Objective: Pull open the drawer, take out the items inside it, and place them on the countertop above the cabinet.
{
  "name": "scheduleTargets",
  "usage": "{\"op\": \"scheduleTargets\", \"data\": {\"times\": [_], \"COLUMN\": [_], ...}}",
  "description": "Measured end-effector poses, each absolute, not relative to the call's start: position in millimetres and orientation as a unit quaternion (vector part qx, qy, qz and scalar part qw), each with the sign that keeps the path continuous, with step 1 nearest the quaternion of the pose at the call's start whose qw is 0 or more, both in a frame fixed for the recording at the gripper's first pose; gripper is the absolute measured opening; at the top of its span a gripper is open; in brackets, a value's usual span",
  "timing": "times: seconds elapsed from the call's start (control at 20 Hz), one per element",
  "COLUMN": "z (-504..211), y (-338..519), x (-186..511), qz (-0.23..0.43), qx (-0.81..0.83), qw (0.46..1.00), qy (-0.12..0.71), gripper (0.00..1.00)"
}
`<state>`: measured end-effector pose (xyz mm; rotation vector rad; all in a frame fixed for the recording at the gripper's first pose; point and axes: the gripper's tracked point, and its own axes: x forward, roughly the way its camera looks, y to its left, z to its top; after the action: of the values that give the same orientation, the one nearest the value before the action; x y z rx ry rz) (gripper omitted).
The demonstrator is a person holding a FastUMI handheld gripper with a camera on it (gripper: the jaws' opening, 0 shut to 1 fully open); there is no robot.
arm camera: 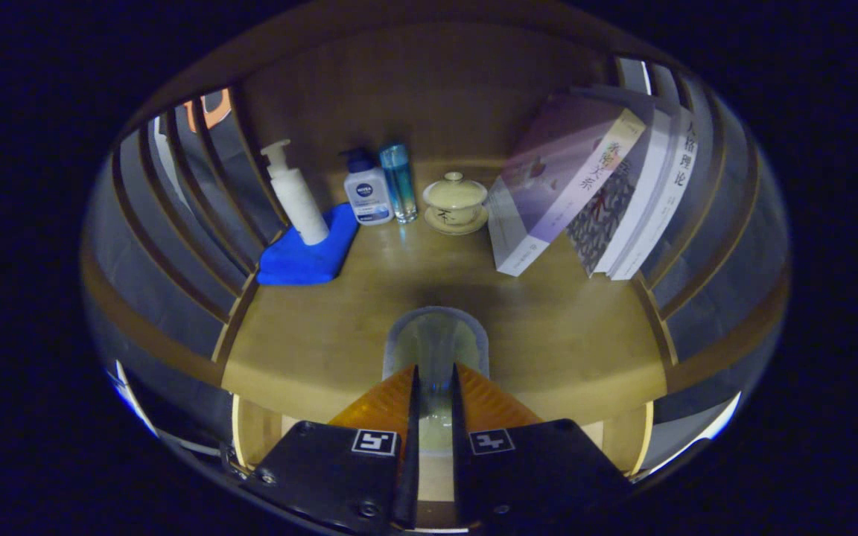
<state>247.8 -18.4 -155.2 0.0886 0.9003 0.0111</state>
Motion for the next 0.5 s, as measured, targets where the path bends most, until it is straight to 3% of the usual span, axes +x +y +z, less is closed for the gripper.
{"op": "scheduleTargets", "data": {"times": [0.5], "z": [-174.6], "y": [-14.8], "x": [259.3], "qz": [0.026], "qx": [0.08], "qw": [0.898], "qy": [0.432], "gripper": [0.25]}}
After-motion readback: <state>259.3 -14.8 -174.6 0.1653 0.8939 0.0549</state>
